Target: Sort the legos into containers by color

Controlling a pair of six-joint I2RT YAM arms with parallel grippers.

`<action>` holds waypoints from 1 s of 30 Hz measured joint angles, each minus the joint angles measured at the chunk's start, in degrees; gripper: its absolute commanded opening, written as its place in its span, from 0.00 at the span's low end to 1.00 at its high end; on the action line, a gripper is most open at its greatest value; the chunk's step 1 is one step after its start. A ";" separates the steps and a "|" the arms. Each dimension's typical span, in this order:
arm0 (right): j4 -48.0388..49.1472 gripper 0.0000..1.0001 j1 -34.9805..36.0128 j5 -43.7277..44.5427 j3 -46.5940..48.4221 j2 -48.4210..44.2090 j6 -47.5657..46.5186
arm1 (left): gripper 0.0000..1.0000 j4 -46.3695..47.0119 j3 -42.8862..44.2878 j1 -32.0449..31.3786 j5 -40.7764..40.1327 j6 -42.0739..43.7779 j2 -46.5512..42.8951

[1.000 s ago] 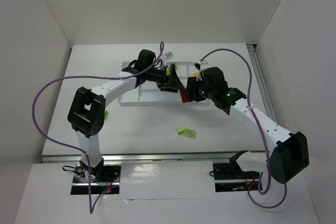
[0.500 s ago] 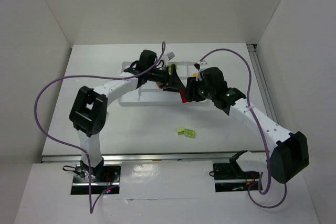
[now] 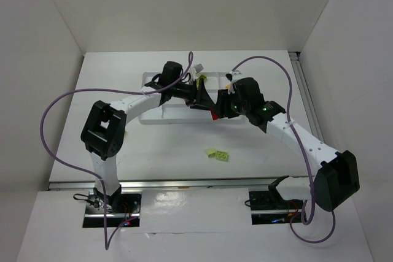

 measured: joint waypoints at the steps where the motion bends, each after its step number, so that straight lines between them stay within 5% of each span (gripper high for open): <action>1: 0.00 0.53 0.00 0.02 0.11 0.00 0.00 | 0.63 0.28 0.00 0.00 0.13 -0.09 0.00; 4: 0.04 0.53 0.00 -0.04 0.26 0.00 0.02 | 0.64 1.33 0.00 0.00 0.48 -0.22 0.00; 7: 0.07 0.53 0.00 -0.04 0.48 0.00 0.00 | 0.52 2.05 0.00 0.00 0.85 -1.09 0.00; 15: -0.17 0.57 0.00 0.07 0.63 0.13 0.02 | 0.00 2.03 0.33 -0.04 1.53 -1.33 0.00; 18: -0.17 0.89 0.00 0.13 0.98 0.42 0.11 | 0.00 -0.11 1.01 -0.04 1.27 -0.85 0.00; 20: -0.20 0.96 0.00 0.31 1.57 0.72 0.33 | 0.00 -1.33 1.33 -0.04 1.07 0.07 0.00; 30: -1.29 0.90 -1.84 -3.89 5.31 -0.52 -0.07 | 0.00 -4.00 0.66 5.68 5.11 3.48 -0.76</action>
